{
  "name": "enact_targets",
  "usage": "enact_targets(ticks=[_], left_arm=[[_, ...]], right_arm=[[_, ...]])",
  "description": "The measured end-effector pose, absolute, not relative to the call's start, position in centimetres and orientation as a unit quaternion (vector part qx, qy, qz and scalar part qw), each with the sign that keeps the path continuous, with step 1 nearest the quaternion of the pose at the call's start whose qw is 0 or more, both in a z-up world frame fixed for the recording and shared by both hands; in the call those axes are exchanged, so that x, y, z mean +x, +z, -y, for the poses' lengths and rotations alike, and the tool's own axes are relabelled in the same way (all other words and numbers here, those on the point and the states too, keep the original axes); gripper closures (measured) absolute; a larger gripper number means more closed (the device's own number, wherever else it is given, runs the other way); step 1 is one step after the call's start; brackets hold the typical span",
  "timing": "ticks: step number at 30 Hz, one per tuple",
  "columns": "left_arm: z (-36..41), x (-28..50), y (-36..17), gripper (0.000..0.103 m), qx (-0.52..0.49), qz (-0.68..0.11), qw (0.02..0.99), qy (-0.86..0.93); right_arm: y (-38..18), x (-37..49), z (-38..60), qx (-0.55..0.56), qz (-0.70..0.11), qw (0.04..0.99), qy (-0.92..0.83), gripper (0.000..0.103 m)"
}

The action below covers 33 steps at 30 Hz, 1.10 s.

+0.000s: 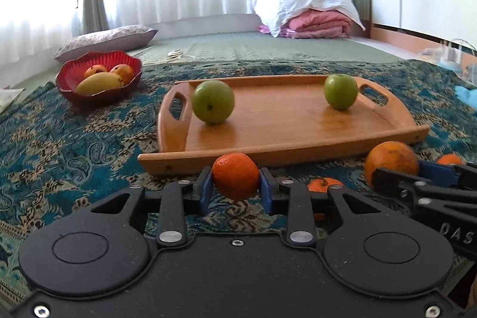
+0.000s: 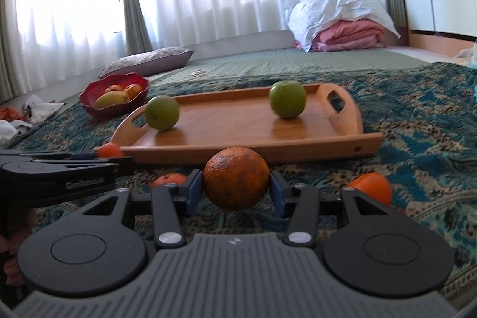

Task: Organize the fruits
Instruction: 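Close the left tool on a small mandarin while the right tool grasps the large orange, then carry the mandarin in the left tool onto the tray while the right tool carries the large orange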

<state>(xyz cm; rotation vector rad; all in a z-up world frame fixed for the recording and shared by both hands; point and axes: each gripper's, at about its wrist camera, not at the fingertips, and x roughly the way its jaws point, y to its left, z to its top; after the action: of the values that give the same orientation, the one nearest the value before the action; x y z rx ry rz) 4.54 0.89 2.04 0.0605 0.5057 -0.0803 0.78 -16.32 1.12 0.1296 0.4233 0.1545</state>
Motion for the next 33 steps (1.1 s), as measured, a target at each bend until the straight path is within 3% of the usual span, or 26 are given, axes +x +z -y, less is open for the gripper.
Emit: enact_targets(ticks=[14, 33], left_arm=[[-1.3, 8.6, 4.6, 0.072, 0.032, -0.250, 0.968, -0.015], [-1.8, 16.4, 3.8, 0.072, 0.024, -0.292, 0.956, -0.004]], right_arm=[[4.2, 4.1, 18.1, 0.057, -0.179, 0.982, 0.020, 0.051], [3.4, 10.8, 18.1, 0.024, -0.227, 0.974, 0.006, 0.051]])
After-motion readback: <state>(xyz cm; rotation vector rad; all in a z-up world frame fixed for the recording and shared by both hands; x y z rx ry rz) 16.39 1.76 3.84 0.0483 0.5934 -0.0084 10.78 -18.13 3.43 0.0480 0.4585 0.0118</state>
